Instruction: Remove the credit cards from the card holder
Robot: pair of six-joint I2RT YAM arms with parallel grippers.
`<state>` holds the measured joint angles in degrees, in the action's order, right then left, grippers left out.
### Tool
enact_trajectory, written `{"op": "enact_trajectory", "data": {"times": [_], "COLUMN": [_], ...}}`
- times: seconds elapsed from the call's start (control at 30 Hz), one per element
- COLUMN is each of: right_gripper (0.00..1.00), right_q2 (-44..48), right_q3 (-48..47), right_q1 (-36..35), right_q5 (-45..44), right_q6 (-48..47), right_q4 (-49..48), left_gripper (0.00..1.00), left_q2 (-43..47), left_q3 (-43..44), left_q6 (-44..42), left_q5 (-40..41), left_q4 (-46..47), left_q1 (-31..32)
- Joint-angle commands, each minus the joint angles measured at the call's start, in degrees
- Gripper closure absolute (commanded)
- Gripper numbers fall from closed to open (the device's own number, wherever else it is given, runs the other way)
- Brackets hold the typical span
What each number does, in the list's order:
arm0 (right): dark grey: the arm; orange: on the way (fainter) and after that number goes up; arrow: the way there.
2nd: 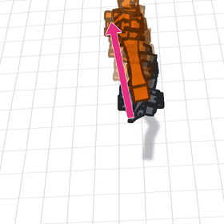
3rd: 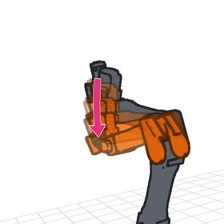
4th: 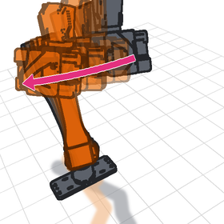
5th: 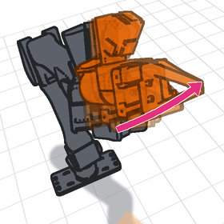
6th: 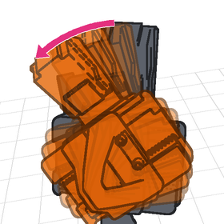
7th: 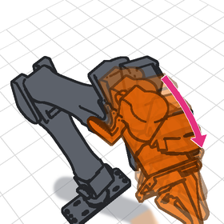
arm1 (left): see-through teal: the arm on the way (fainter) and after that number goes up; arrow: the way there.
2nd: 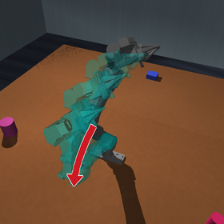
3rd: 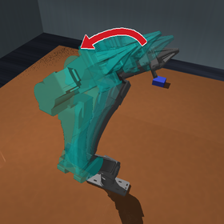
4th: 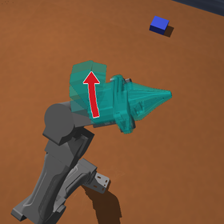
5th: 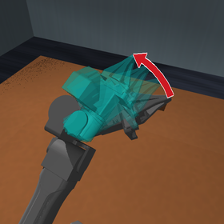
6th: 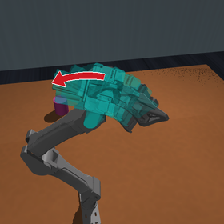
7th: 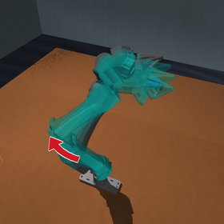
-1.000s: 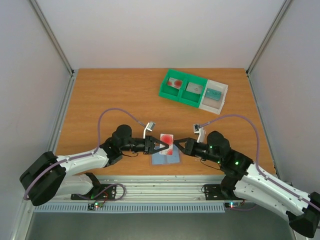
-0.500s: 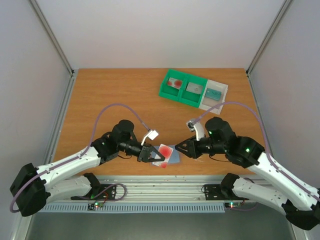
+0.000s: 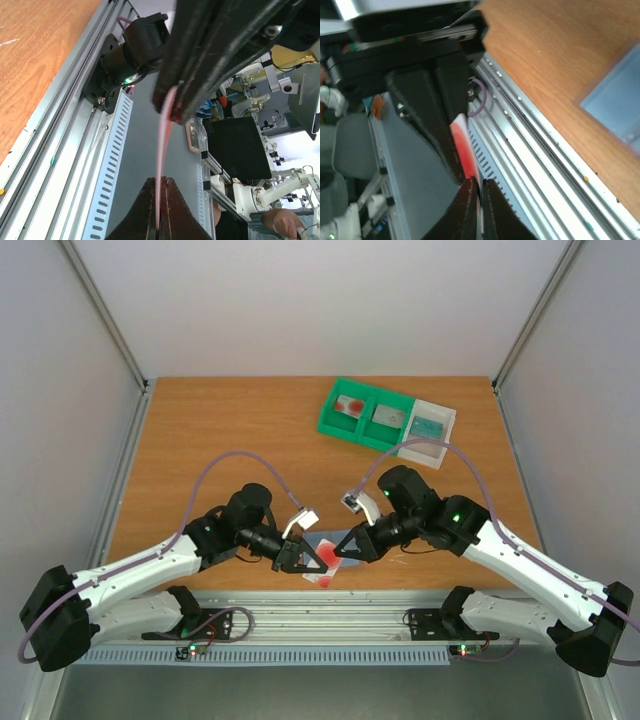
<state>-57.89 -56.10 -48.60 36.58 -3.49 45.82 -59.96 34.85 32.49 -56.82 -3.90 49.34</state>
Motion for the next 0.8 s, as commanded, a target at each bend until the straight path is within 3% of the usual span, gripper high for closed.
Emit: {"op": "enact_trajectory", "data": {"times": [0.0,0.07,0.17,0.27,0.33,0.37,0.77], "right_gripper": [0.98,0.99,0.99,0.99,0.99,0.99,0.99], "right_q2": [0.37,0.74,1.99,3.65,4.31,4.54,2.27], "right_q3": [1.22,2.03,2.52,3.18,3.71,4.02,5.05], "right_q1": [-0.35,-0.35,-0.35,-0.36,-0.36,-0.33,0.64], "right_q5": [5.61,5.63,2.71,-3.27,-8.39,-11.11,-40.59], "right_q6": [-0.7,-0.02,1.68,4.38,7.04,8.13,15.79], "right_q4": [-3.1,-4.57,-6.0,-7.57,-8.61,-8.95,-17.89], "left_gripper": [0.99,0.94,0.58,0.36,0.06,0.01,0.01], "left_q2": [-0.03,0.3,1.54,3.12,4.49,5.26,12.82], "left_q3": [1.23,1.31,2.61,4.11,4.7,5.05,5.9], "left_q6": [-1.72,-2.1,-4.01,-6.92,-7.5,-7.46,-6.6], "left_q5": [-1.14,-0.52,5.13,11.08,14.31,16.23,41.24], "left_q4": [0.45,-0.35,-6.84,-12.71,-14.6,-15.41,-23.11], "left_q1": [0.4,0.37,0.33,0.36,0.35,0.32,0.32]}}
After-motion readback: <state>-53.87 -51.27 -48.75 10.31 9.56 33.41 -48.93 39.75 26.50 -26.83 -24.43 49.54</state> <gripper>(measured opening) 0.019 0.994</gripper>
